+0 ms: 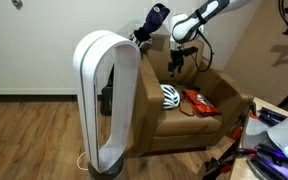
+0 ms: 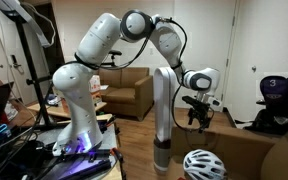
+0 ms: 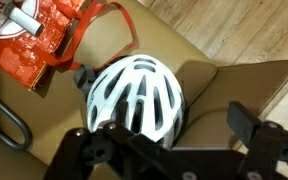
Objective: Put the helmet on the right armrest
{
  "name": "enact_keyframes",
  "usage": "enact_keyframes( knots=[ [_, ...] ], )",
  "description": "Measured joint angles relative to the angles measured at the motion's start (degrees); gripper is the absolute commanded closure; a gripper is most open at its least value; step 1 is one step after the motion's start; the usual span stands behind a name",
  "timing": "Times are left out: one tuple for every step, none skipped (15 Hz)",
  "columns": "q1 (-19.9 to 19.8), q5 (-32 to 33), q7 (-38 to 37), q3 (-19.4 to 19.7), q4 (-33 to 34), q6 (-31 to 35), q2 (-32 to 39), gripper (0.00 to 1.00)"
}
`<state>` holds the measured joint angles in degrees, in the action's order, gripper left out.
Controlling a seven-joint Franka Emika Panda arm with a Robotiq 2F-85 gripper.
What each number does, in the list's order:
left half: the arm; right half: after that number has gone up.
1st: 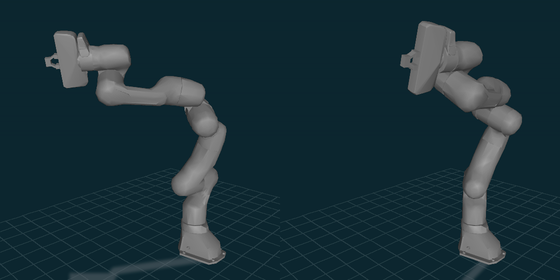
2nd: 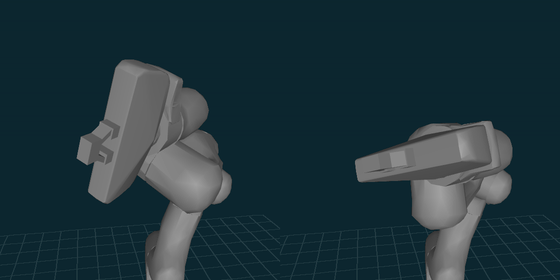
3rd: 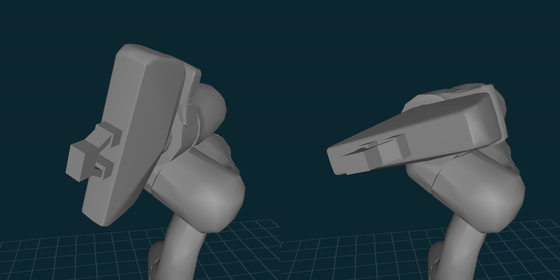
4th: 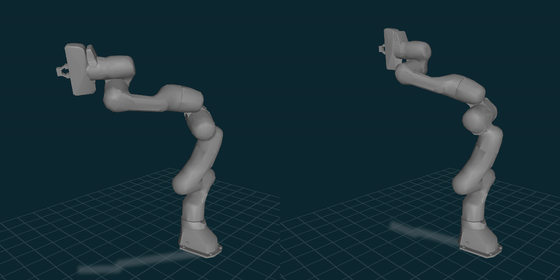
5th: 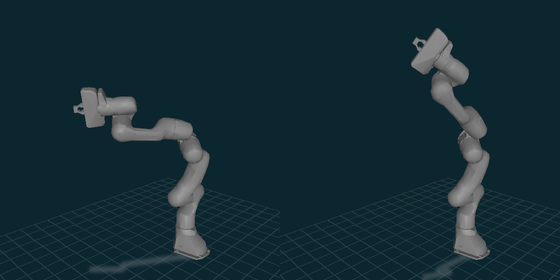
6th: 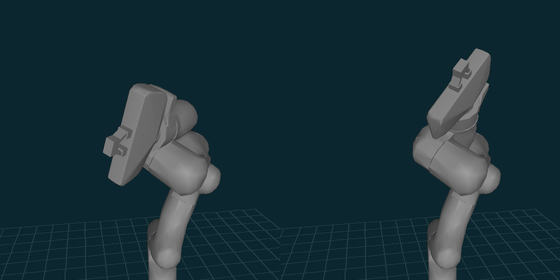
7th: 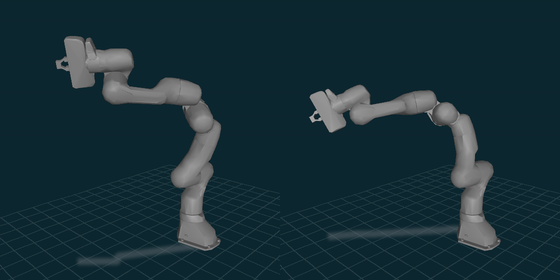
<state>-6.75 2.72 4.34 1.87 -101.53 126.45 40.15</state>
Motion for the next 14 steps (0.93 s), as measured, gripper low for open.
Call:
enact_keyframes(
  knots=[
    [0.1,0.0,0.0,0.1,0.2,0.0,0.0,0.0],
    [0.2,0.0,0.0,0.2,0.2,0.3,0.1,0.0],
    [0.2,0.1,0.0,0.2,0.3,0.4,0.5,0.0],
    [0.2,0.1,0.0,0.3,0.9,0.5,1.4,0.0],
    [0.0,0.0,0.1,0.3,1.8,0.5,3.0,0.0],
    [-0.3,0.0,0.1,0.4,3.0,0.5,5.2,0.0],
    [-0.7,-0.1,0.1,0.4,4.4,0.5,7.7,0.0],
    [-1.1,-0.2,0.2,0.4,5.9,0.5,10.5,0.0],
    [-1.6,-0.3,0.4,0.3,7.5,0.6,13.3,0.0],
    [-2.1,-0.4,0.7,0.3,9.2,0.9,16.0,0.0],
    [-2.4,-0.4,1.1,0.2,11.0,1.3,18.4,0.0],
    [-2.7,-0.4,1.3,0.2,12.7,1.9,20.5,0.0],
    [-2.9,-0.4,1.5,0.3,14.4,2.7,22.3,0.0],
    [-3.0,-0.4,1.5,0.4,16.0,3.5,23.8,0.0]
  ],
)
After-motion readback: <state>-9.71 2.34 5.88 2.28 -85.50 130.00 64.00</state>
